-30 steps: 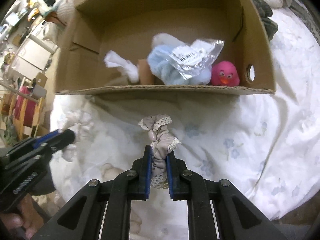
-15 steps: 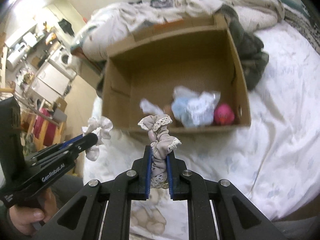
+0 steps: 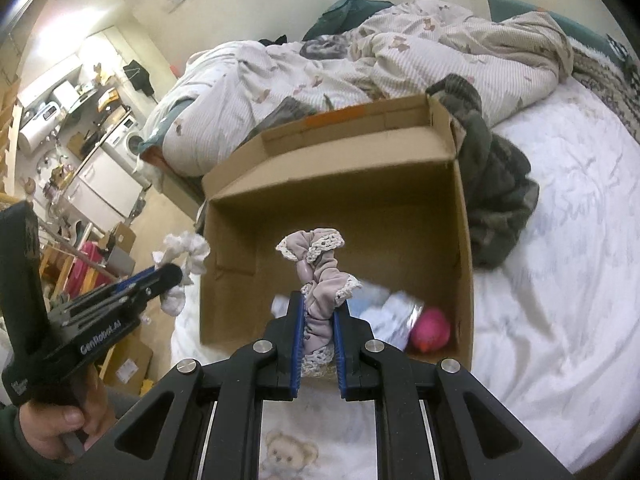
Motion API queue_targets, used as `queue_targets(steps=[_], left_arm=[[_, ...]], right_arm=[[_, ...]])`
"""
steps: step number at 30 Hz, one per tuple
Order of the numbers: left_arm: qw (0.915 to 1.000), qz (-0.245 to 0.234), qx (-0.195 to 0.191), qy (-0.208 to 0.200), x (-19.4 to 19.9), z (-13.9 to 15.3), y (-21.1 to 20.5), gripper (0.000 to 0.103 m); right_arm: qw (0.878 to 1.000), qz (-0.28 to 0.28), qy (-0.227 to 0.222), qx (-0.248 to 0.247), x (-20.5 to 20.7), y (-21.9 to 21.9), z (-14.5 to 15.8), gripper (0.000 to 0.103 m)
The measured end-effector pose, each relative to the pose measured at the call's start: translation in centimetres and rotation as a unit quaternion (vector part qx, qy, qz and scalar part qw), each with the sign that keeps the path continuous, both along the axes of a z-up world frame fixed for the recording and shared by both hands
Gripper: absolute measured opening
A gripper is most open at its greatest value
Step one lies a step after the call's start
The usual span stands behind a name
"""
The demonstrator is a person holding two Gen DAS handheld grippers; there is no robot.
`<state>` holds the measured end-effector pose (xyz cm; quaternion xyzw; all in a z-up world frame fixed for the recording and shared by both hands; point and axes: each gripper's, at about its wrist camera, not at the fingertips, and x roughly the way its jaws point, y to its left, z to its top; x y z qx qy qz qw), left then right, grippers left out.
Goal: Organize soft objects
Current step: 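Carry both lace scrunchies over the cardboard box with both tools, then open both tools to drop the lace scrunchies into the box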
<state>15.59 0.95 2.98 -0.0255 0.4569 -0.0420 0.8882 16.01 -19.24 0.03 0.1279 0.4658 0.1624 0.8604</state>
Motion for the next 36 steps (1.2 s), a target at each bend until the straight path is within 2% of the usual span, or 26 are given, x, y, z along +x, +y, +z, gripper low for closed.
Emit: queue_targets(steps=[7, 17, 29, 34, 35, 36], left_arm=[[1.0000, 0.000, -0.001, 0.000, 1.8, -2.1, -0.3, 0.014], [0.9995, -0.018, 0.007, 0.025, 2.2, -6.2, -1.4, 0.014], [0.9987, -0.020, 0.011, 0.046, 2.4, -7.8, -1.7, 0.015], [0.9985, -0.022, 0.012, 0.048, 2.2, -7.8, -1.9, 0.021], [0.9985, -0.023, 0.017, 0.048, 2.2, -7.8, -1.9, 0.025], [0.9985, -0.023, 0.021, 0.046, 2.1, -7.8, -2.0, 0.035]], right_arm=[[1.000, -0.010, -0.002, 0.001, 2.2, -0.3, -1.8, 0.015], [0.999, -0.009, 0.043, -0.027, 3.0, 0.3, -6.2, 0.015], [0.997, -0.009, 0.071, -0.036, 3.4, 0.2, -8.1, 0.016], [0.996, -0.013, 0.078, -0.032, 3.5, 0.1, -8.3, 0.016], [0.996, -0.013, 0.079, -0.031, 3.6, 0.1, -8.3, 0.016], [0.996, -0.014, 0.080, -0.030, 3.5, 0.1, -8.3, 0.016]])
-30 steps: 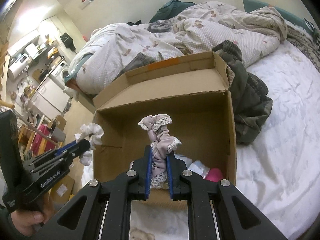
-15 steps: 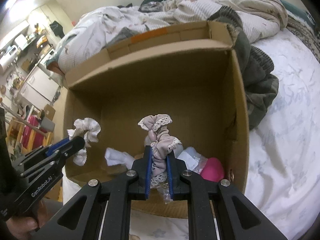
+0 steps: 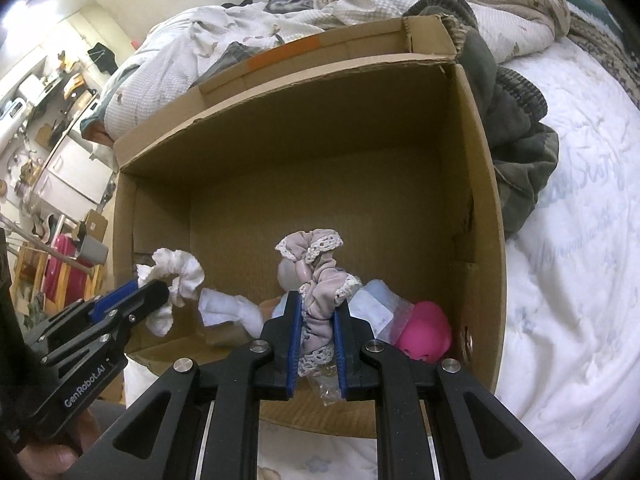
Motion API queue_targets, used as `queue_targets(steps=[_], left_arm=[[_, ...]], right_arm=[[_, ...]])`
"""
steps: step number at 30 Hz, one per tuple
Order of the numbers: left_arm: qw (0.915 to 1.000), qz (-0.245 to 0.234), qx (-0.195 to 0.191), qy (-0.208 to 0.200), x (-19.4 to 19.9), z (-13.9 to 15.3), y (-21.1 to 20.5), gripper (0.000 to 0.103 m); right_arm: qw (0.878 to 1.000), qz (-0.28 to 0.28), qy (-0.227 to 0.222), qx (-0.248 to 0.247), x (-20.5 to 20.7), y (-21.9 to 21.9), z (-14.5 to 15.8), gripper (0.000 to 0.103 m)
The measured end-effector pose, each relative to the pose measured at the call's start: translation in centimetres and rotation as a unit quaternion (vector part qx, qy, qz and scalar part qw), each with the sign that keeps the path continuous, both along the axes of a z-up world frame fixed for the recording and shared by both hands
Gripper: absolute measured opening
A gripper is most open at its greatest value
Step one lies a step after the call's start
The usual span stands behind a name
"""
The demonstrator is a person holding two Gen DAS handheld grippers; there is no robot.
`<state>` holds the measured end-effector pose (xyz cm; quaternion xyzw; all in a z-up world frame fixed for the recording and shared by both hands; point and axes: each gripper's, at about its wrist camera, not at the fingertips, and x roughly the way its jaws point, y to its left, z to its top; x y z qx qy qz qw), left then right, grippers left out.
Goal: Organize soft objects
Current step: 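Open both tools to drop the lace scrunchies into the box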
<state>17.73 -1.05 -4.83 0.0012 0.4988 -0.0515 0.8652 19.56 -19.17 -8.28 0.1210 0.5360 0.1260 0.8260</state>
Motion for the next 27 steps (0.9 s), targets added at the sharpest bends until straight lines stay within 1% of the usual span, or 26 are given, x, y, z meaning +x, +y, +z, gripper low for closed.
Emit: queue_targets(steps=[1, 2, 3, 4, 6, 7, 8, 9, 10, 12, 19, 22, 24, 25, 26, 27], left_arm=[[1.0000, 0.001, 0.004, -0.002, -0.1, 0.1, 0.0, 0.041], [1.0000, 0.003, 0.006, -0.005, -0.2, 0.1, 0.0, 0.055], [0.9999, 0.005, 0.007, -0.008, -0.2, 0.2, 0.0, 0.059], [0.9999, 0.006, 0.006, -0.012, -0.3, 0.3, 0.1, 0.059], [0.9999, 0.006, 0.005, -0.011, -0.3, 0.4, 0.1, 0.060], [0.9999, 0.007, 0.006, -0.010, -0.3, 0.5, 0.1, 0.060], [0.9999, 0.009, 0.009, -0.011, -0.3, 0.5, 0.1, 0.060], [0.9998, 0.010, 0.011, -0.012, -0.3, 0.6, 0.1, 0.060], [0.9998, 0.012, 0.012, -0.013, -0.4, 0.7, 0.2, 0.060], [0.9997, 0.015, 0.009, -0.015, -0.5, 1.0, 0.4, 0.060], [0.9987, 0.023, 0.009, -0.045, -1.6, 3.1, 1.1, 0.060], [0.9977, 0.025, 0.017, -0.060, -2.3, 4.3, 1.4, 0.060], [0.9974, 0.023, 0.015, -0.067, -2.7, 5.0, 1.4, 0.060], [0.9968, 0.023, 0.018, -0.074, -3.1, 5.5, 1.5, 0.060], [0.9964, 0.023, 0.021, -0.079, -3.5, 5.9, 1.5, 0.060], [0.9958, 0.022, 0.022, -0.086, -3.8, 6.4, 1.5, 0.060]], right_arm=[[1.000, -0.001, 0.001, 0.002, 0.0, 0.0, 0.0, 0.016], [1.000, -0.001, 0.001, 0.004, 0.1, -0.1, 0.0, 0.017], [1.000, -0.002, 0.000, 0.007, 0.1, -0.1, 0.1, 0.017], [1.000, -0.004, -0.002, 0.011, 0.1, -0.2, 0.3, 0.020], [1.000, -0.006, -0.007, 0.019, 0.1, -0.5, 0.6, 0.029], [1.000, -0.009, -0.010, 0.025, 0.1, -0.6, 0.7, 0.043], [0.999, -0.014, -0.013, 0.029, 0.1, -0.8, 0.9, 0.066], [0.999, -0.021, -0.021, 0.037, 0.0, -1.0, 1.3, 0.073], [0.998, -0.024, -0.026, 0.043, -0.1, -1.1, 1.5, 0.074], [0.998, -0.027, -0.030, 0.046, -0.1, -1.2, 1.9, 0.075], [0.998, -0.038, -0.046, 0.025, -0.9, -1.7, 3.0, 0.077], [0.997, -0.040, -0.061, 0.005, -1.6, -1.6, 4.1, 0.077], [0.996, -0.036, -0.075, -0.010, -2.2, -1.2, 5.1, 0.079], [0.996, -0.034, -0.079, -0.018, -2.5, -1.0, 5.5, 0.085], [0.996, -0.032, -0.086, -0.022, -3.0, -0.8, 6.0, 0.094], [0.995, -0.032, -0.092, -0.022, -3.4, -0.8, 6.4, 0.099]])
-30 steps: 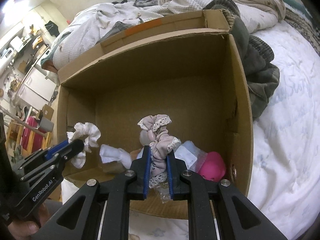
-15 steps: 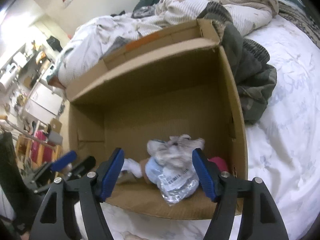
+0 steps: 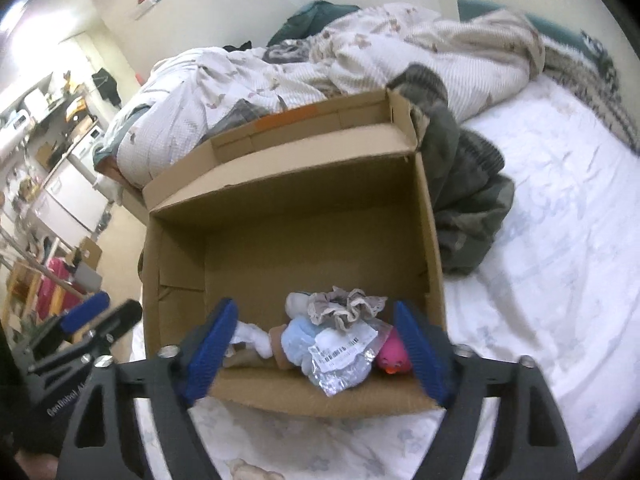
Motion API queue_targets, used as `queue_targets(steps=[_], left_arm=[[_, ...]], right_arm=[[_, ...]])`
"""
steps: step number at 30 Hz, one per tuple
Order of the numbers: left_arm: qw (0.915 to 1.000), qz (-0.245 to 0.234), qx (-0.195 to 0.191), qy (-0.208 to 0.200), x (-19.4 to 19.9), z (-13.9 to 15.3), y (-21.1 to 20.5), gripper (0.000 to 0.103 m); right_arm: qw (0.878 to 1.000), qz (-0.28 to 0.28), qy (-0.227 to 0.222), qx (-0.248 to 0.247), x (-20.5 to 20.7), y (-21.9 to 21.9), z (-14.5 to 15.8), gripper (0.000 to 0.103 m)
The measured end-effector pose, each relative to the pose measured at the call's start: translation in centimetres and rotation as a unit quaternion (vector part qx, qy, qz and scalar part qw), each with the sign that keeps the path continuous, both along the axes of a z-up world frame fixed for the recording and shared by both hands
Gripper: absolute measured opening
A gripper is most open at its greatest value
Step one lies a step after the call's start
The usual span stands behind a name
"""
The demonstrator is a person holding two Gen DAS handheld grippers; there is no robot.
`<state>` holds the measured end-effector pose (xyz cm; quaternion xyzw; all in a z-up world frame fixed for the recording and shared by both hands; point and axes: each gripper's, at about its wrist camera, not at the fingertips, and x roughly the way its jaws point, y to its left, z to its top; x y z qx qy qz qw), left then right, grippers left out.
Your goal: Organize soft objects
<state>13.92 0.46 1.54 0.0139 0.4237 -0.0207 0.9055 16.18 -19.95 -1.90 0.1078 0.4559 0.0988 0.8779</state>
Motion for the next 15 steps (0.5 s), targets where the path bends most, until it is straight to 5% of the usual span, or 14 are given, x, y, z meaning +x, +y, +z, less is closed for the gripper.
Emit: queue_targets(steps=[10, 15], left_arm=[[0.9991, -0.012, -0.021, -0.034, -4.6, 3.3, 1.0, 0.065], [0.9986, 0.002, -0.044, -0.031, -6.6, 3.7, 2.1, 0.089]], right_arm=[[0.999, -0.016, -0.036, 0.020, -4.2, -0.8, 3.7, 0.103], [0.998, -0.015, -0.063, -0.001, -6.9, -0.7, 4.7, 0.103]])
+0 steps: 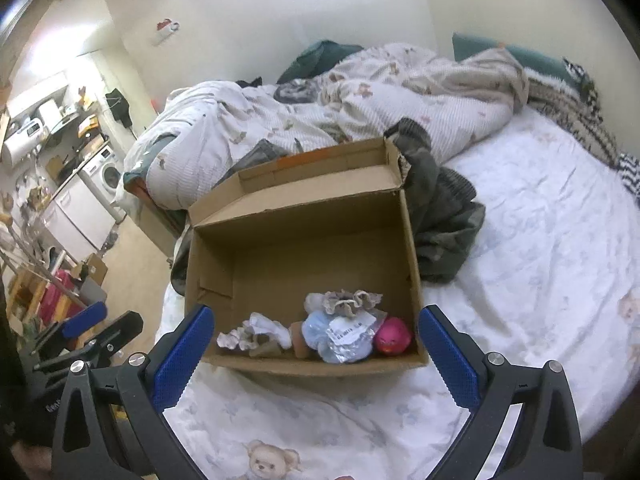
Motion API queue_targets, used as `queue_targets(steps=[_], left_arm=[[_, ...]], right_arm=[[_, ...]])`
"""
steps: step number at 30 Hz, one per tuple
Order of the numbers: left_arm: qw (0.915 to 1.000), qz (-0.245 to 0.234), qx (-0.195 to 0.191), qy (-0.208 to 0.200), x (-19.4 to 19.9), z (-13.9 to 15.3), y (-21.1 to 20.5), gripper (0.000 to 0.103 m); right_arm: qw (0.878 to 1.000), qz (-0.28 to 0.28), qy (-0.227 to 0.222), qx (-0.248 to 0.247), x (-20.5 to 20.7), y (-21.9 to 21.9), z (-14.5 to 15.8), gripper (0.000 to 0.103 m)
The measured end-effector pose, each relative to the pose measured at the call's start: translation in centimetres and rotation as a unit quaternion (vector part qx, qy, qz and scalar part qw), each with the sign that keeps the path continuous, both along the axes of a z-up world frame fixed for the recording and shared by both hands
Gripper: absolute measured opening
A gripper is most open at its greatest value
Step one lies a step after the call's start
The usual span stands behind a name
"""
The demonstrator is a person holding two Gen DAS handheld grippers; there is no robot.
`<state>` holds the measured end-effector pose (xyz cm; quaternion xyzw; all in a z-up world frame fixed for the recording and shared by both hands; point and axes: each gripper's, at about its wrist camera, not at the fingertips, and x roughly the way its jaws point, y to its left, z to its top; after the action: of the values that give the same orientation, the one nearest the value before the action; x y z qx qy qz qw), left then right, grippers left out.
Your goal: Organize soft objects
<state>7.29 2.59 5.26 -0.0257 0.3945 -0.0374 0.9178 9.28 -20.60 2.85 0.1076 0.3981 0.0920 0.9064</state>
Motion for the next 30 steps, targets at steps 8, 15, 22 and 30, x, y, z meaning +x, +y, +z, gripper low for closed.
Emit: queue_targets(steps=[8, 15, 22, 30], left_arm=[[0.9998, 0.002, 0.013, -0.014, -2.8, -0.3, 0.0, 0.098], [0.9995, 0.007, 0.021, -0.022, -4.0, -0.9, -0.1, 0.098], [0.9982, 0.033, 0.034, -0.038, -4.1, -1.6, 0.2, 0.098], [0.9987, 0.026, 0.037, -0.024, -3.6, -2.3, -0.1, 0.098]], right_arm=[[0.999, -0.005, -0.027, -0.024, -3.3, 0.3, -0.4, 0.103], [0.998, -0.010, -0.034, -0.056, -4.0, 1.0, -2.1, 0.103], [0.998, -0.013, -0.015, -0.052, -3.1, 1.3, -3.8, 0.103], [0.997, -0.008, -0.014, -0.069, -3.2, 1.9, -4.2, 0.103]])
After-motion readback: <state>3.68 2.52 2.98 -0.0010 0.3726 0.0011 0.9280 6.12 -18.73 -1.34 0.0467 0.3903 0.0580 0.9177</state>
